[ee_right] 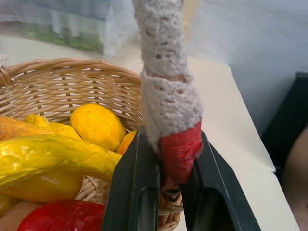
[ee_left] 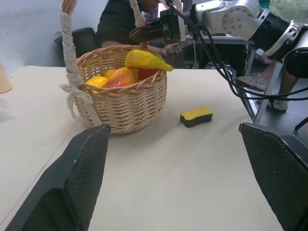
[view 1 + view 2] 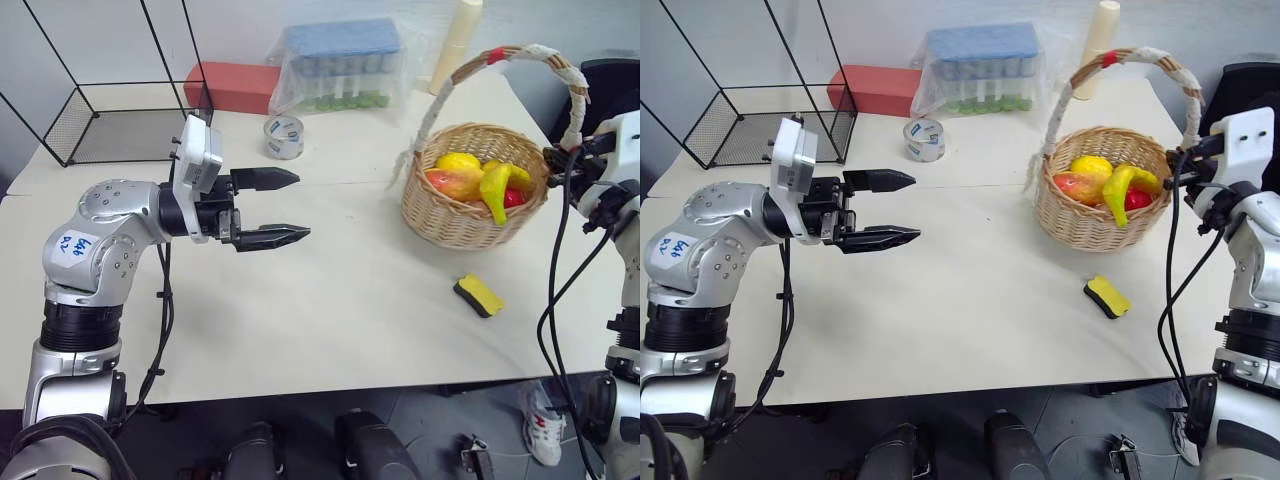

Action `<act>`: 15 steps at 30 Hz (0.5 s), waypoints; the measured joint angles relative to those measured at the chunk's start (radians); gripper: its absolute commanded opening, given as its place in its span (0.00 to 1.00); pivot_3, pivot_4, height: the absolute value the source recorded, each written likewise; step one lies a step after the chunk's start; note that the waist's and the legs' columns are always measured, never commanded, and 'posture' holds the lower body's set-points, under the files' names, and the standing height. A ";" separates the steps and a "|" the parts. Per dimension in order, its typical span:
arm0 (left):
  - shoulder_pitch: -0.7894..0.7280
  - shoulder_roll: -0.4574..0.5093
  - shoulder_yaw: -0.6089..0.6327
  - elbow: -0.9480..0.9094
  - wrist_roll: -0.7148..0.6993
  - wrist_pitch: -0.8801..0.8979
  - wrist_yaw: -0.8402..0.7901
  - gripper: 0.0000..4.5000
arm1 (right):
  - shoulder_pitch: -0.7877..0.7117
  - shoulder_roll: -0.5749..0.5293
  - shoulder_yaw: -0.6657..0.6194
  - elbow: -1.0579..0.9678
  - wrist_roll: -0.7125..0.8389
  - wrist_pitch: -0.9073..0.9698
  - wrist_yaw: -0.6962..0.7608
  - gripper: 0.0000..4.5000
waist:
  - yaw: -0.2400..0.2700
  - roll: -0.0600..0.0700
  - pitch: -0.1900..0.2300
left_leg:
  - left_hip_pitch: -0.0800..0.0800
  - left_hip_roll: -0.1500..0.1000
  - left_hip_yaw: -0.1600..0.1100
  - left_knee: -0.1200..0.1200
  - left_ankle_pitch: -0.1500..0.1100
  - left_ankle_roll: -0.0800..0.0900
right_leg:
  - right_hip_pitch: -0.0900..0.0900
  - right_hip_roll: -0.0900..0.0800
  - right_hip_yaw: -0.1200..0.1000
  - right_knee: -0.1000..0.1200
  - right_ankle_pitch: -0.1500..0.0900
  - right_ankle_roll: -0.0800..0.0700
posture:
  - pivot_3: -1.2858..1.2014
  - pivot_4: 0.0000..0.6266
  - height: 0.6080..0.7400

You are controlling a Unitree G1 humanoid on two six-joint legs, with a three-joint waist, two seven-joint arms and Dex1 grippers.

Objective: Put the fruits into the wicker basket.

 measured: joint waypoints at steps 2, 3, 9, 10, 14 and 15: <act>0.000 0.000 0.000 0.004 0.006 -0.003 -0.004 1.00 | 0.017 0.001 -0.006 0.022 0.000 -0.023 -0.007 0.21 | 0.003 0.001 0.000 | 0.000 0.000 0.000 0.000 0.000 0.000 | 0.000 -0.001 0.000 0.000 0.000 0.000 | 0.52 0.24 1.00; 0.000 0.000 0.000 0.004 0.007 -0.003 -0.005 1.00 | 0.023 0.001 -0.006 0.024 0.000 -0.033 -0.007 0.25 | 0.004 0.001 0.000 | 0.000 0.000 0.000 0.001 0.000 0.000 | 0.000 -0.001 0.000 0.000 0.000 0.000 | 0.52 0.24 1.00; 0.002 -0.001 0.000 0.002 0.007 0.000 -0.012 1.00 | 0.122 -0.002 -0.011 -0.026 0.037 -0.036 0.028 0.70 | 0.012 0.001 0.000 | 0.000 -0.001 0.000 0.001 0.000 0.000 | 0.001 -0.001 0.000 0.000 0.000 0.000 | 0.52 0.24 1.00; 0.003 -0.001 0.000 0.001 0.007 0.001 -0.014 1.00 | 0.139 -0.009 -0.014 -0.048 0.047 -0.023 0.038 0.75 | 0.012 0.001 0.000 | 0.000 -0.001 0.000 0.001 0.000 0.000 | 0.001 -0.001 0.000 0.000 0.000 0.000 | 0.52 0.24 1.00; 0.010 0.014 0.007 -0.004 0.001 0.019 -0.025 1.00 | 0.282 -0.117 -0.112 -0.194 0.118 0.063 0.114 0.99 | 0.020 0.001 0.001 | 0.000 -0.001 -0.001 0.001 0.000 0.000 | 0.001 -0.001 -0.001 0.000 0.000 0.000 | 0.52 0.24 1.00; 0.011 0.017 0.008 -0.004 0.000 0.021 -0.026 1.00 | 0.312 -0.139 -0.143 -0.224 0.138 0.087 0.132 0.99 | 0.023 0.001 0.001 | 0.000 -0.001 -0.001 0.001 0.000 0.000 | 0.001 -0.001 -0.001 -0.001 0.000 0.000 | 0.52 0.24 1.00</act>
